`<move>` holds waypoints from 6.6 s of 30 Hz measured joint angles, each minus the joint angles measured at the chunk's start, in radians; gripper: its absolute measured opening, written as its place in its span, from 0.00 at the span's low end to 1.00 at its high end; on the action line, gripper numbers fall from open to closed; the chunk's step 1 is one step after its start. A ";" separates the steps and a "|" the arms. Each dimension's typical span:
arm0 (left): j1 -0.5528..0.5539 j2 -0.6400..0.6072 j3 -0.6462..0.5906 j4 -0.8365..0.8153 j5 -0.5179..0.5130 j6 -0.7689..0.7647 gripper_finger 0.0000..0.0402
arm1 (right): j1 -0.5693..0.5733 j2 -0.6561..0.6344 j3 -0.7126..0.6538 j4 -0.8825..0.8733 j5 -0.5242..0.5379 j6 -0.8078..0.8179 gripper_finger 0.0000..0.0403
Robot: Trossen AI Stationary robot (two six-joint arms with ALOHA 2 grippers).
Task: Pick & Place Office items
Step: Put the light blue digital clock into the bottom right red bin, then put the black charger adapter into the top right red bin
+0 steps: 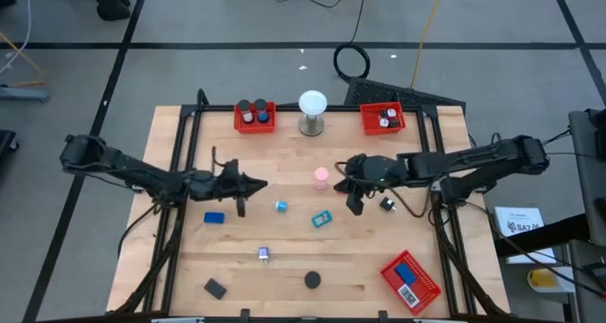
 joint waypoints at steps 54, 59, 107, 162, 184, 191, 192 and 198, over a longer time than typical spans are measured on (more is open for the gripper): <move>0.003 0.002 -0.123 0.174 -0.069 -0.036 0.06 | 0.052 0.662 0.242 -0.101 -0.152 -0.586 0.57; 0.003 0.002 -0.123 0.174 -0.068 -0.036 0.06 | 0.052 0.662 0.242 -0.094 -0.148 -0.505 0.44; 0.004 0.002 -0.122 0.110 -0.088 -0.031 0.06 | 0.950 0.241 0.048 -0.427 -0.346 1.603 0.36; 0.003 0.002 -0.123 0.103 -0.106 -0.039 0.06 | 0.859 0.236 -0.043 -0.251 -0.426 1.471 0.50; 0.004 0.002 -0.117 0.198 -0.104 -0.240 0.06 | 0.583 0.059 0.120 -0.578 0.240 0.837 0.04; 0.004 0.002 -0.050 0.142 -0.103 -0.168 0.06 | 0.452 -0.057 0.037 -0.563 0.423 0.663 0.01; 0.004 0.002 -0.029 0.100 -0.103 -0.162 0.06 | 0.432 -0.066 0.021 -0.542 0.423 0.636 0.00; 0.004 0.002 0.154 -0.320 -0.065 -0.155 0.06 | 0.329 -0.112 -0.096 -0.354 0.388 0.493 0.01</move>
